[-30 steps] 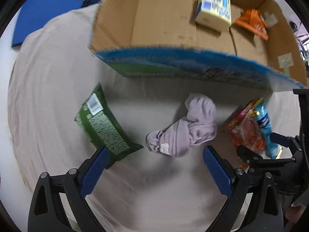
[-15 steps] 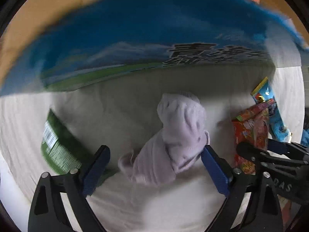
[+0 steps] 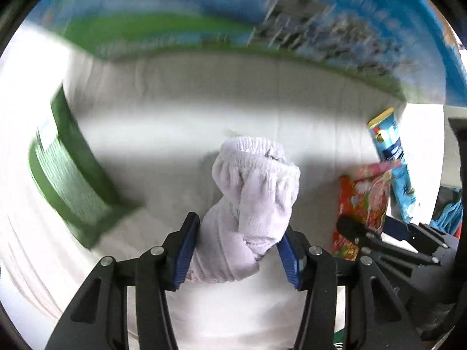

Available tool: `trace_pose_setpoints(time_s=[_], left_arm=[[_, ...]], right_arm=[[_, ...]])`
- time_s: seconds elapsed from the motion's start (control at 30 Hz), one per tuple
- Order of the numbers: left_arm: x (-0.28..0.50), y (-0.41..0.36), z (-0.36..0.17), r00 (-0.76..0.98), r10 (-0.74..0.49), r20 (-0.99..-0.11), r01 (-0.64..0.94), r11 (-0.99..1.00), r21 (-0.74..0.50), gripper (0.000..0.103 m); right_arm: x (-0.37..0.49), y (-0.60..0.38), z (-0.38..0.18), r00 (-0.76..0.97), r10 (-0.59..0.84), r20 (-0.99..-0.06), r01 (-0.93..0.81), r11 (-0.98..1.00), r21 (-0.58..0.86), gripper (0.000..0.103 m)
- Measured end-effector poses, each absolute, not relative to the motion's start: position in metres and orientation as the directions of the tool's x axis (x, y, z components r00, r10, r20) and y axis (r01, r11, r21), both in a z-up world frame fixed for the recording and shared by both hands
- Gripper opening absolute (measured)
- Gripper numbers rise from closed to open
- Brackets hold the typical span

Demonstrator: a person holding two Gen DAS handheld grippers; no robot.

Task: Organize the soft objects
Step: 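Grasp the lilac cloth with the left gripper while the right grasps the red bag, then carry the lilac cloth and red snack bag into the box and release both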

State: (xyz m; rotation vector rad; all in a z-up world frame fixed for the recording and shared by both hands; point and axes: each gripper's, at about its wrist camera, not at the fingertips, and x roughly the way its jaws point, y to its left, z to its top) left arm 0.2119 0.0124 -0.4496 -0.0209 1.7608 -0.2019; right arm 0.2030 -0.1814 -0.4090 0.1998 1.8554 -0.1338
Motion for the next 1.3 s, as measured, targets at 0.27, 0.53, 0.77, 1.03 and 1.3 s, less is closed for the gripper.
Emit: trace_pose_setpoints(time_s=[0.27, 0.53, 0.77, 1.03, 1.3], left_arm=[[0.200, 0.007, -0.450, -0.162, -0.108, -0.981, 0.087, 0.989, -0.123, 0.045], [0.196, 0.009, -0.362, -0.017, -0.138, -0.990, 0.089, 0.986, -0.138, 0.044], [0.190, 0.006, -0.269, 0.144, -0.182, -0.973, 0.121, 0.979, -0.165, 0.044], [0.208, 0.005, -0.212, 0.241, -0.242, -0.940, 0.125, 0.968, -0.217, 0.044], [0.279, -0.004, -0.211, 0.249, -0.244, -0.937, 0.142, 0.966, -0.214, 0.044]], right_arm=[[0.200, -0.146, -0.402, -0.257, 0.036, -0.966, 0.159, 0.987, -0.005, 0.049], [0.184, -0.153, -0.326, -0.135, 0.115, -0.984, 0.128, 0.987, 0.098, 0.048], [0.184, -0.159, -0.237, 0.011, 0.148, -0.989, 0.114, 0.982, 0.148, 0.048], [0.208, -0.206, -0.180, 0.120, 0.213, -0.970, 0.146, 0.962, 0.230, 0.048], [0.271, -0.226, -0.171, 0.153, 0.165, -0.974, 0.177, 0.965, 0.191, 0.048]])
